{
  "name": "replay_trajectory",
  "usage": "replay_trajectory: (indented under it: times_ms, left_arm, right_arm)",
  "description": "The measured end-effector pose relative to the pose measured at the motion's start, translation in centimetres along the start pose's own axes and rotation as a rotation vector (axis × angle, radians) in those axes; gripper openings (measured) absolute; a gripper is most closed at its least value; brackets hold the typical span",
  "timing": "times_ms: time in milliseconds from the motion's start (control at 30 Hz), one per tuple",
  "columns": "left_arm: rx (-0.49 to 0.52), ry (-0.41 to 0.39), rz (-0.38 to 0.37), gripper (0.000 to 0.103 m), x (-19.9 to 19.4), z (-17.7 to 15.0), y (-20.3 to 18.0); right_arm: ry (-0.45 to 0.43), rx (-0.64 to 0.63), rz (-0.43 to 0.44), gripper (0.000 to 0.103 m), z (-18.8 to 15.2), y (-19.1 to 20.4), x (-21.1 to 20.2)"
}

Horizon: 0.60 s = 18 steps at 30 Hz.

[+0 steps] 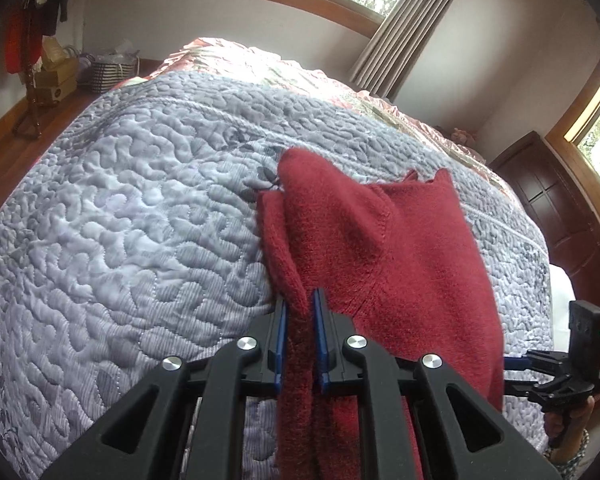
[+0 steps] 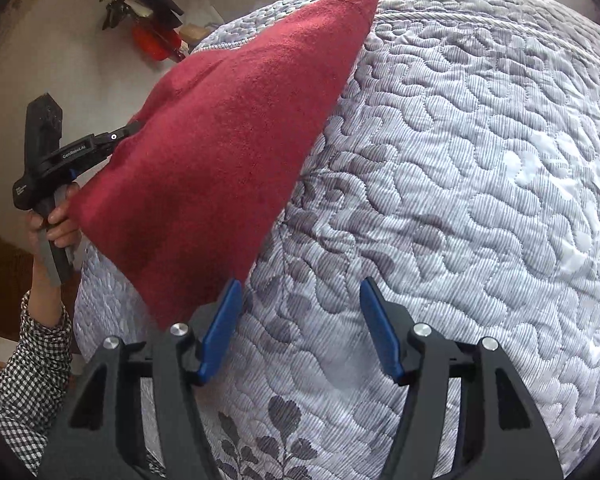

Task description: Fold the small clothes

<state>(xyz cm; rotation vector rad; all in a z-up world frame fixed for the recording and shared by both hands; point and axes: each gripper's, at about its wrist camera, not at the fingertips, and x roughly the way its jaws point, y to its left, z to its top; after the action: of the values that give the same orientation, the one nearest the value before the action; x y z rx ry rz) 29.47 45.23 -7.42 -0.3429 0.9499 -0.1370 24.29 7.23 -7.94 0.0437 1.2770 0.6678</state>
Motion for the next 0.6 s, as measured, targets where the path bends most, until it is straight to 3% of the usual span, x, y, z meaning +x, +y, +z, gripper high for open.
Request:
replay_trajectory:
  times_ms: [133, 333, 467, 600]
  left_arm:
    - [0.021, 0.002, 0.013, 0.015, 0.7, -0.7, 0.0]
    - [0.013, -0.019, 0.035, 0.029, -2.5, -1.0, 0.2]
    - [0.06, -0.011, 0.038, 0.039, -5.3, -2.7, -0.6]
    - [0.092, 0.009, -0.001, 0.041, -6.7, -4.9, -1.8]
  right_arm:
    - [0.015, -0.004, -0.019, 0.061, 0.2, 0.6, 1.1]
    - [-0.008, 0.023, -0.017, 0.061, -0.6, 1.9, 0.6]
    - [-0.023, 0.038, 0.04, 0.065, -1.3, 2.9, -0.4]
    - [-0.016, 0.051, 0.074, 0.065, -1.9, 4.2, -0.1]
